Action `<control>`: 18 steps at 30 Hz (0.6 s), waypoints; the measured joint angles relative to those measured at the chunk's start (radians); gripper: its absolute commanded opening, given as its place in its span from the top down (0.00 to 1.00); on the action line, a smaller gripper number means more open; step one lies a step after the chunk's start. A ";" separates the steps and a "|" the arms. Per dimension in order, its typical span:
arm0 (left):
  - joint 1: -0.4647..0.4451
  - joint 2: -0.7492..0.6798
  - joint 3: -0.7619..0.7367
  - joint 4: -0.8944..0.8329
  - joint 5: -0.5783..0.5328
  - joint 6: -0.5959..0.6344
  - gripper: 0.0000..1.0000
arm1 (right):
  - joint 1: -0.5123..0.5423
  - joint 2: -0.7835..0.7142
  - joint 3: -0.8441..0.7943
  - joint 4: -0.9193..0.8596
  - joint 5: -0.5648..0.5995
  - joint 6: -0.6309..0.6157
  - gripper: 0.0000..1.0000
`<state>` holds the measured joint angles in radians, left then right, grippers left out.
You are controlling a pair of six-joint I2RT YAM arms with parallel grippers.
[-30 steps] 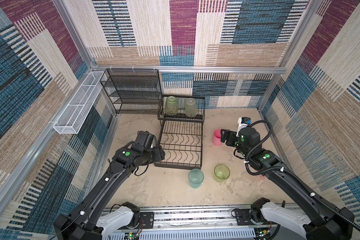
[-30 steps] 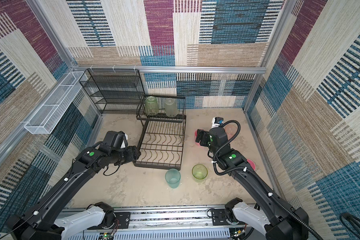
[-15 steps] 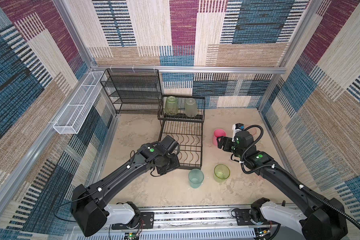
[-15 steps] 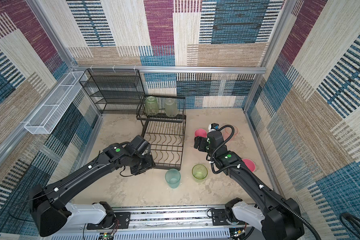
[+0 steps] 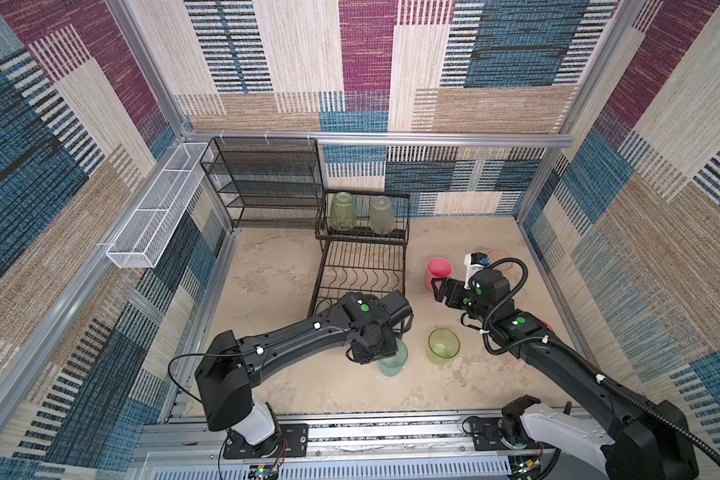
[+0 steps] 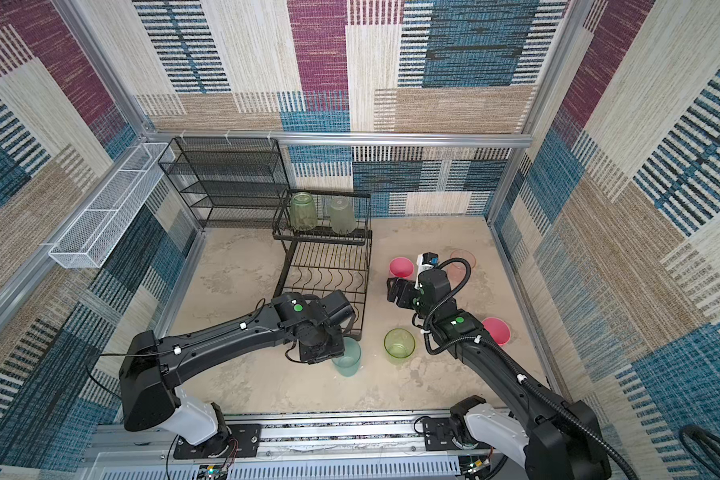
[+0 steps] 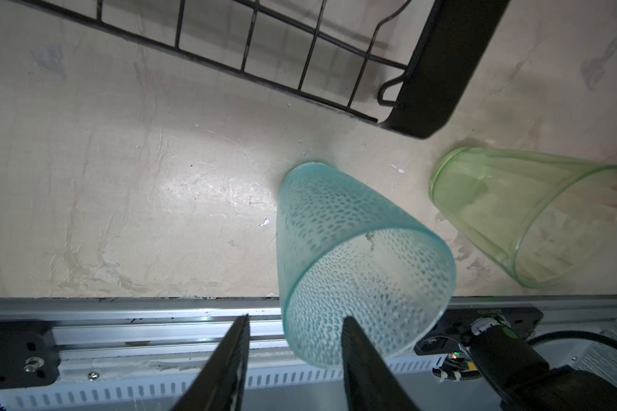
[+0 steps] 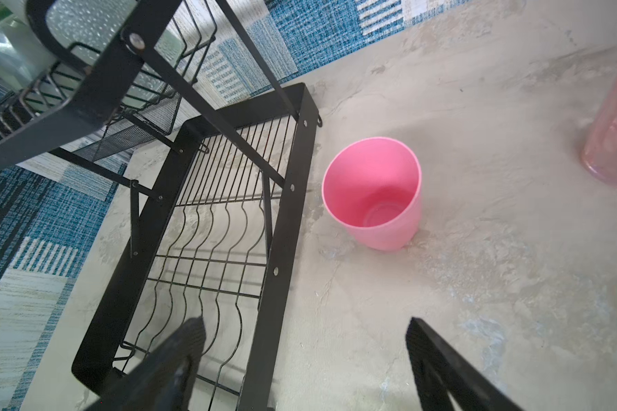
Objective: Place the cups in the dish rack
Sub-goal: 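Close the left gripper around the teal dotted cup's rim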
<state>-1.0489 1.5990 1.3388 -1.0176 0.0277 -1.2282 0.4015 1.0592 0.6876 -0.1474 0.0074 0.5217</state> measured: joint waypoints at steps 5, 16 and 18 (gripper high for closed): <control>-0.025 0.012 -0.002 -0.012 -0.017 -0.041 0.55 | 0.000 -0.016 -0.025 0.030 -0.026 -0.002 0.08; -0.048 0.075 -0.003 -0.016 -0.055 -0.089 0.65 | 0.000 -0.072 -0.081 0.055 -0.032 -0.004 0.08; -0.050 0.077 -0.005 -0.016 -0.066 -0.099 0.67 | 0.000 -0.074 -0.083 0.061 -0.032 -0.004 0.08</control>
<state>-1.0988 1.6760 1.3342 -1.0332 -0.0383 -1.3270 0.4015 0.9852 0.6044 -0.0860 -0.0246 0.5175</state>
